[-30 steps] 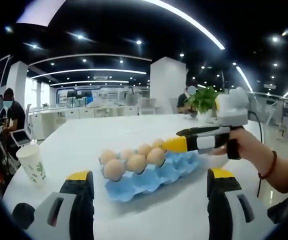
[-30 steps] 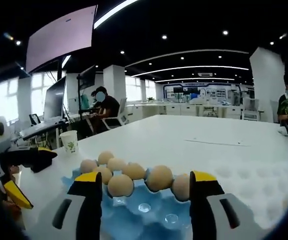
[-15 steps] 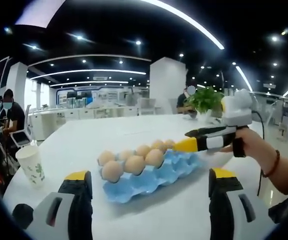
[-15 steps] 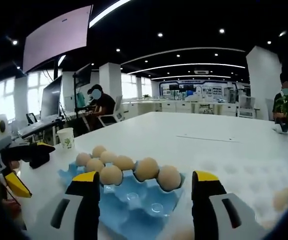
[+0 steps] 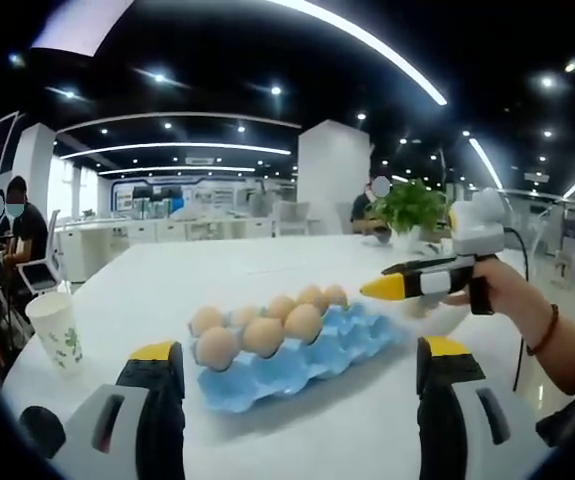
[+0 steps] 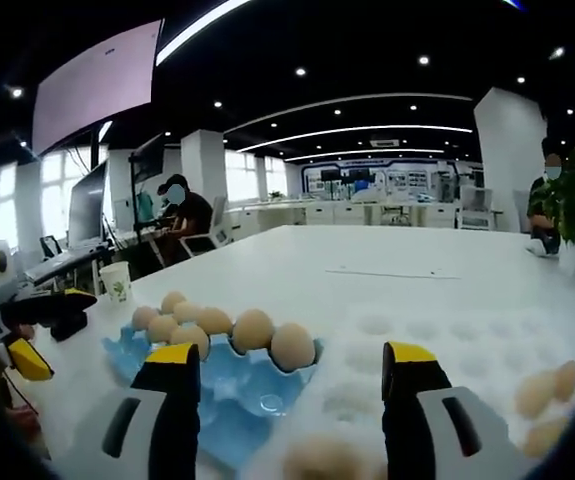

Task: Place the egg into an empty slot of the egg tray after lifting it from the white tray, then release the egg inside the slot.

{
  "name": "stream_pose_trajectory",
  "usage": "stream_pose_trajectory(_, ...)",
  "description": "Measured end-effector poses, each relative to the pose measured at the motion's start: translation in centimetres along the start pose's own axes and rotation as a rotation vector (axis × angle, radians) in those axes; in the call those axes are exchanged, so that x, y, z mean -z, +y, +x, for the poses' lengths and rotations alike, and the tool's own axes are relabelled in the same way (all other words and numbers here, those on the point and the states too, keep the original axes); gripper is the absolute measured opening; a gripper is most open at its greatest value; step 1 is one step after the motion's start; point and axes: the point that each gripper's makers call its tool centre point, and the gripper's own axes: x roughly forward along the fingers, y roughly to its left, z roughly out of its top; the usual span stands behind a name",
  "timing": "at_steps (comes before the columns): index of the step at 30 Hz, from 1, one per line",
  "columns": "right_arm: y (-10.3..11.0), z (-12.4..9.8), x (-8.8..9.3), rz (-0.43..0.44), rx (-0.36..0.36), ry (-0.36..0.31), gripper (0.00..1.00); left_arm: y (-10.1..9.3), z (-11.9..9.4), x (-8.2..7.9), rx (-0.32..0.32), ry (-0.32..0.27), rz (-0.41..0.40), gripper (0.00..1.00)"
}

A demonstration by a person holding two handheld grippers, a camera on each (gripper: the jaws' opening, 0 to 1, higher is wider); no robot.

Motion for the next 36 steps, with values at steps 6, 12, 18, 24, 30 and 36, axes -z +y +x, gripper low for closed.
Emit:
stream_pose_trajectory(6,-1.4,-0.6,0.5,0.010,0.025,0.009,0.74,-0.1,0.4,0.1,0.003,0.004,0.008,0.99)
stream_pose_trajectory(12,-2.7,-1.4,0.2,0.029,0.051,-0.005,0.72,-0.2,0.4,0.1,0.004,0.008,0.009,0.98)
stream_pose_trajectory(18,-4.1,-1.9,0.3,0.025,0.058,-0.007,0.69,0.0,0.3,0.2,-0.008,0.006,0.001,0.99)
stream_pose_trajectory(24,-5.0,-2.4,0.5,0.020,0.074,0.003,0.68,0.1,0.4,0.3,-0.015,0.008,-0.006,0.98)
stream_pose_trajectory(30,-6.5,-2.9,0.8,0.020,0.100,0.011,0.69,0.1,0.7,0.5,-0.016,0.017,-0.015,0.97)
stream_pose_trajectory(36,-7.6,-3.5,0.8,0.022,0.123,0.009,0.69,0.2,0.8,0.6,-0.014,0.012,-0.041,0.96)
